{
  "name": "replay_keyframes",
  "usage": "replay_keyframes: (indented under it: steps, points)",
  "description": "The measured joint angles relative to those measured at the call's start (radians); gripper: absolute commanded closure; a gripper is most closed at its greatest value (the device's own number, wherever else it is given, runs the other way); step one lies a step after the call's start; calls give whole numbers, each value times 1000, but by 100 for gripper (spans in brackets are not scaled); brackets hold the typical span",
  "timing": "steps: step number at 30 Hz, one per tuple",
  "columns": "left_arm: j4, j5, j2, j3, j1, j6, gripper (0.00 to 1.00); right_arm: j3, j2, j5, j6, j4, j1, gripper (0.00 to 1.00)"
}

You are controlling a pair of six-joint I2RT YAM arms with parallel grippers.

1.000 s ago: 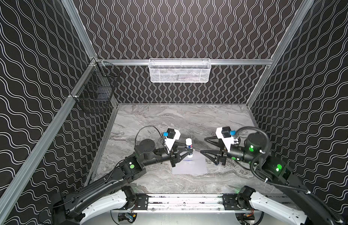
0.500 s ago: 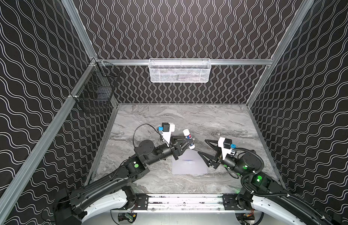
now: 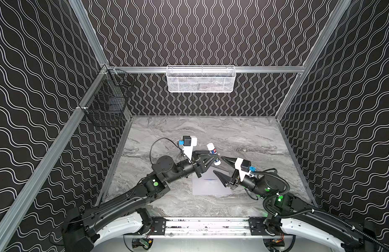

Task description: Place the letter into the envelope and seal it

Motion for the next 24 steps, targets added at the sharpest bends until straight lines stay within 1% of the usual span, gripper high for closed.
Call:
replay_keyframes:
  steps: [7,13,16,18,19,24]
  points:
    - [25,14,-14,-27,0,-8,100,22,20,2,7,23,12,39]
    - [27,14,-21,-35,0,-19,100,48,39,-3,21,18,14,54]
    - [27,14,-26,-35,0,-19,100,73,55,-13,23,7,14,68]
    - [31,9,-27,-35,0,-13,100,85,59,-18,34,-8,14,81]
    - [35,6,-28,-35,1,-3,100,92,60,-21,42,-16,14,83]
    - [48,1,-39,-35,2,-3,100,138,65,-42,63,-74,14,86]
